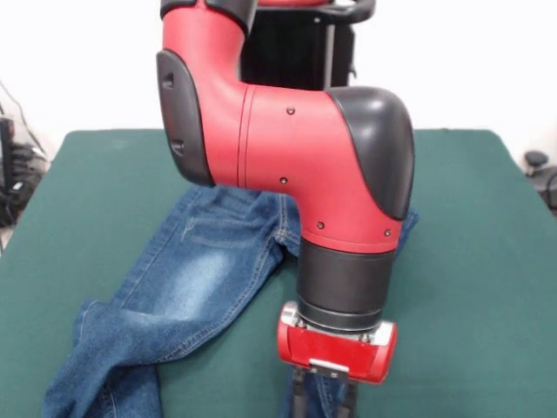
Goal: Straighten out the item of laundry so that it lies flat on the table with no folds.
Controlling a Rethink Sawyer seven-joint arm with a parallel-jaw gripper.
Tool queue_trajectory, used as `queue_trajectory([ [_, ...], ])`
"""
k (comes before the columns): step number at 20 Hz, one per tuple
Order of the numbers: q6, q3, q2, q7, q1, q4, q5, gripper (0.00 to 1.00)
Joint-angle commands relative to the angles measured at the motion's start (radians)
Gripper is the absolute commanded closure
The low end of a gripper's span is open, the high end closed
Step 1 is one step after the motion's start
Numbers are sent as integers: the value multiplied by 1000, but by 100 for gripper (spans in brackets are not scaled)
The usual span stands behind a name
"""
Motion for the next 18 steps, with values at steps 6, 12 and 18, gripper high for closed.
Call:
queue_trajectory([
  [6,129,40,42,73,56,-31,8,0],
  [12,196,53,49,101,53,-41,47,0],
  [18,190,52,-3,104,51,16,42,0],
])
